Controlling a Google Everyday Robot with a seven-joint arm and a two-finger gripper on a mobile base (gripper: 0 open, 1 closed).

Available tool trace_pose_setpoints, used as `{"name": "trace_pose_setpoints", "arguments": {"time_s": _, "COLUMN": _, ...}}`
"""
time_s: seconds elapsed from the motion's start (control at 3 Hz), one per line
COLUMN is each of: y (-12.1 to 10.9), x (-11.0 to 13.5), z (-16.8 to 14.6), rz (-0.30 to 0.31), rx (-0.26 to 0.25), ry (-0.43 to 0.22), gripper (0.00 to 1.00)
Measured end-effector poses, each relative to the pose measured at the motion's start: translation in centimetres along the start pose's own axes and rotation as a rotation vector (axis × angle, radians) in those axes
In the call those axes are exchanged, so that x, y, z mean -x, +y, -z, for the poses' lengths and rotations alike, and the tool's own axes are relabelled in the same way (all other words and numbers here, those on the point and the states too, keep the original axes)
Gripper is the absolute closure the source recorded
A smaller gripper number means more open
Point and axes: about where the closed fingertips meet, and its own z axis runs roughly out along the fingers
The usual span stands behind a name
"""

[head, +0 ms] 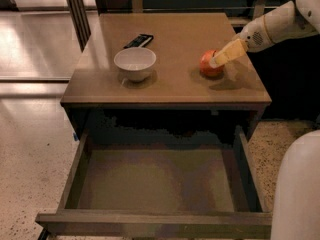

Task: Place apple into top drawer

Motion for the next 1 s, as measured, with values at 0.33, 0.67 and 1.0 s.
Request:
{"name": "trace_pose_setpoints", "arguments": {"time_s": 0.33, "y": 0.41, "x": -1.09, "z": -1.97, "rz": -0.05, "rx": 0.033, "ry": 0.05, "gripper": 0.0}}
{"name": "trace_pose_setpoints", "arguments": {"time_s": 0.67, "y": 0.42, "x": -1.1, "z": -2.0, "rz": -0.051, "rx": 0.033, "ry": 0.05, "gripper": 0.0}}
{"name": "trace_pose_setpoints", "arguments": {"time_s": 1.0, "y": 0.21, "x": -1.39, "z": -2.65, "rz": -0.055, "rx": 0.026, "ry": 0.042, "gripper": 0.0}}
